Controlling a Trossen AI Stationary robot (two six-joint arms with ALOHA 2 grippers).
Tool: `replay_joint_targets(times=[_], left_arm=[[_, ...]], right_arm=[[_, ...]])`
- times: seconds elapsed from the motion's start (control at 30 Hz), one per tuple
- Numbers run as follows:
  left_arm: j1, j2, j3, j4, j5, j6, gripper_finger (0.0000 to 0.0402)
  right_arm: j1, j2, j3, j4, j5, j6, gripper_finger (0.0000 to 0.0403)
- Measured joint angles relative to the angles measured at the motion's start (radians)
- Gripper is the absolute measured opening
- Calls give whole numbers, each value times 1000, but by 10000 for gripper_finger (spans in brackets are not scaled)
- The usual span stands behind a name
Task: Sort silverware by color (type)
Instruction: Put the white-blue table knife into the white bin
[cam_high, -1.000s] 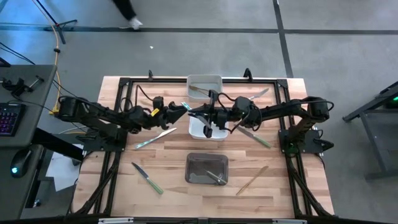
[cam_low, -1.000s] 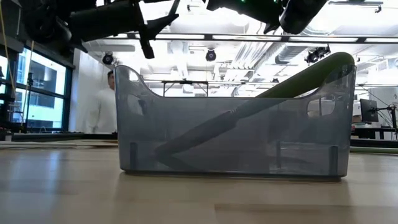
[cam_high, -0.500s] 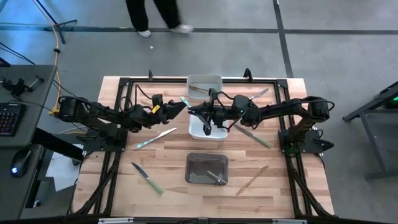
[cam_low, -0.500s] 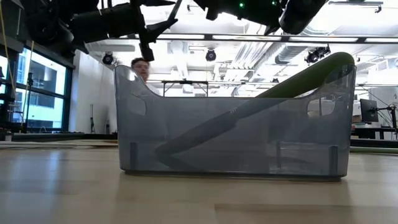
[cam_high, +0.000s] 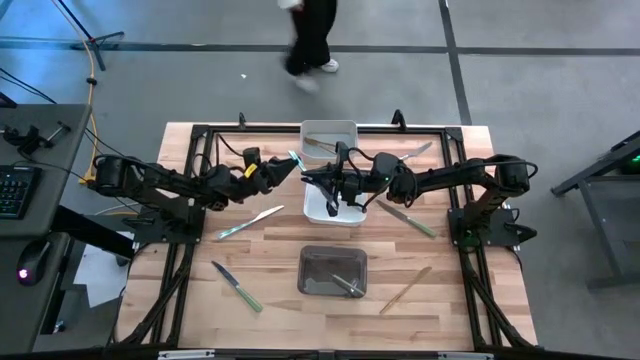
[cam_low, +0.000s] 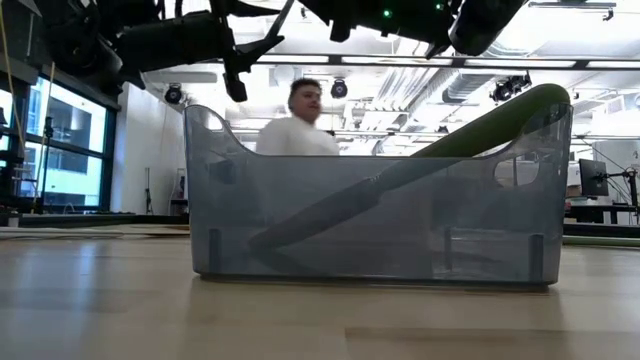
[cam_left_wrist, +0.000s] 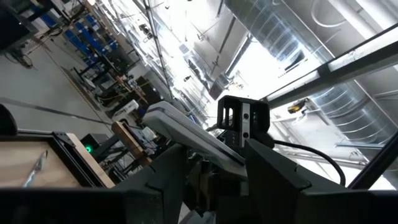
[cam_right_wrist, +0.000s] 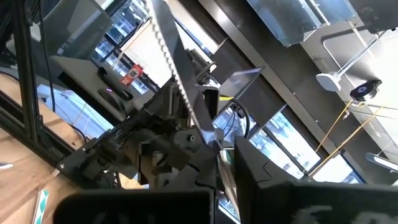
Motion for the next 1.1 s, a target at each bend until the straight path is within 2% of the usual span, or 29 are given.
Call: replay_joint_targets(times=[0.37,0.7,0.93,1.1], left_arm=[[22,-3,0,12,4,-1,107],[22,-3,0,3,3,41,101],[26,-3,1,1,-35,51,101],[45,-3,1,7,-23,52,101]], right_arm=[[0,0,-1,-3,12,1,3],[2,2,-2,-14,18,40,36],[6,2,-3,-15,166,126,38],[8,2,-3,-19,233,161,41]])
